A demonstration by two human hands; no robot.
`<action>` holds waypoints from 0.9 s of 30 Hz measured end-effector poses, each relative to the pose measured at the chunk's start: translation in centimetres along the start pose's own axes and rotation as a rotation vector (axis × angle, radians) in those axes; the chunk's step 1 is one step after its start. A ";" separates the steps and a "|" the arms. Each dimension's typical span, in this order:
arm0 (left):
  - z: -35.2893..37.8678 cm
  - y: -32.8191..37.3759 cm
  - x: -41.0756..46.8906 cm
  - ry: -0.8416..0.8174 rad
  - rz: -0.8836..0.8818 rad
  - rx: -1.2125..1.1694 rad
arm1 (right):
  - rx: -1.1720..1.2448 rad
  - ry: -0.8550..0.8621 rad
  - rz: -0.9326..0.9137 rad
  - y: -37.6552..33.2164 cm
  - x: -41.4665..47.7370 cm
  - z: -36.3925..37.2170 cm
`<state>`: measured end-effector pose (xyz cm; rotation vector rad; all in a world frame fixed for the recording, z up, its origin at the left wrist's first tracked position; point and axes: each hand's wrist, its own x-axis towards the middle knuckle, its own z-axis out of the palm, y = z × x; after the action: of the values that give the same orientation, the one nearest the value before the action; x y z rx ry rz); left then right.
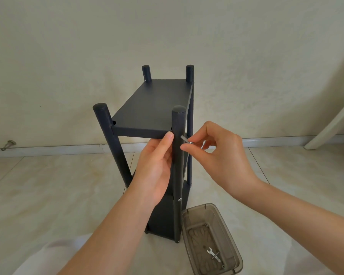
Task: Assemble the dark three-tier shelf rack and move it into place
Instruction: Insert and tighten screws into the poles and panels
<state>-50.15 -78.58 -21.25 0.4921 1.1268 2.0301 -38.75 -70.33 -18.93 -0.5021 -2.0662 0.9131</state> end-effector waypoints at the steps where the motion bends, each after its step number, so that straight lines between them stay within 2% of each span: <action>1: 0.0 0.0 0.0 -0.003 0.004 -0.001 | 0.006 -0.003 -0.004 0.0 0.0 0.1; 11: -0.2 -0.1 0.1 -0.012 0.014 0.001 | 0.034 -0.030 0.022 0.0 0.5 0.7; 17: -0.1 0.0 0.0 -0.033 0.009 -0.007 | 0.164 -0.047 0.094 0.0 0.9 0.7; 27: -0.2 -0.1 0.2 -0.022 0.004 -0.014 | 0.107 -0.010 0.014 0.4 0.6 1.1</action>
<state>-50.38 -78.54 -21.46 0.5079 1.0983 2.0299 -40.00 -70.17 -19.43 -0.4561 -2.0129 1.0308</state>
